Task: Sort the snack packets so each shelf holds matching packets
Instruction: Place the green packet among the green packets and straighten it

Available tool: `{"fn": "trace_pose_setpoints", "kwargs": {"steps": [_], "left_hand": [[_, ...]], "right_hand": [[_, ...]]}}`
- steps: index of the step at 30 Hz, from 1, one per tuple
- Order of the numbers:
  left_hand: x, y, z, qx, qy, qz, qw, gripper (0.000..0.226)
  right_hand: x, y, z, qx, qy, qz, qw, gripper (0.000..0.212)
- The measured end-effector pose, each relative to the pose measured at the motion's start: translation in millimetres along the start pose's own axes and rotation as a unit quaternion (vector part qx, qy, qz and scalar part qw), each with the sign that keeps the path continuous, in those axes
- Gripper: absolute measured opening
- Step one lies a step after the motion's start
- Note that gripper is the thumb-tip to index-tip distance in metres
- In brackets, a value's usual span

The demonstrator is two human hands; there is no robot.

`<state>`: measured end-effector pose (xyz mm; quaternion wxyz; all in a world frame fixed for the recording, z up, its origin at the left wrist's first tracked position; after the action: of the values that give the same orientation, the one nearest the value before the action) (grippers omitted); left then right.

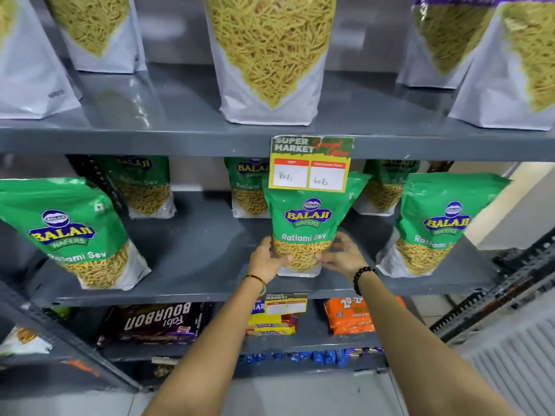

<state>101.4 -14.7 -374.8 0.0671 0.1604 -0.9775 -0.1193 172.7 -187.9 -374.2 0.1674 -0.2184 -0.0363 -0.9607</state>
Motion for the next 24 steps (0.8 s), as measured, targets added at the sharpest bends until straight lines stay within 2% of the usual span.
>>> {"fn": "trace_pose_setpoints", "kwargs": {"steps": [10,15,20,24], "left_hand": [[28.9,110.6,19.8,-0.001,0.016,-0.105,0.994,0.053],[28.8,116.2,40.3,-0.006,0.038,-0.082,0.996,0.057],[29.0,98.5,61.0,-0.056,0.051,-0.036,0.996,0.056],[28.7,95.5,66.3,-0.050,0.067,-0.056,0.995,0.052]], "right_hand": [[-7.6,-101.9,0.1,0.075,0.023,0.098,0.992,0.050],[-16.7,-101.7,-5.6,0.130,0.030,0.081,0.988,0.059],[-21.2,-111.4,-36.8,0.191,-0.005,0.125,0.974,0.065],[-25.9,-106.0,-39.7,0.207,0.009,0.072,0.976,0.061]]}}
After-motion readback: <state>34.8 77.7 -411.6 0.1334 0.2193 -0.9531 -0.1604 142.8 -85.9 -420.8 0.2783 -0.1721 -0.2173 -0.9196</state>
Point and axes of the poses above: each hand's wrist, its own x-axis away from the middle knuckle, its own y-axis out of the back of the hand, z = x × y, the point moved 8 cm from there along -x, towards the middle knuckle, and after that the axes turned 6 degrees about -y, right-handed, at the moved point
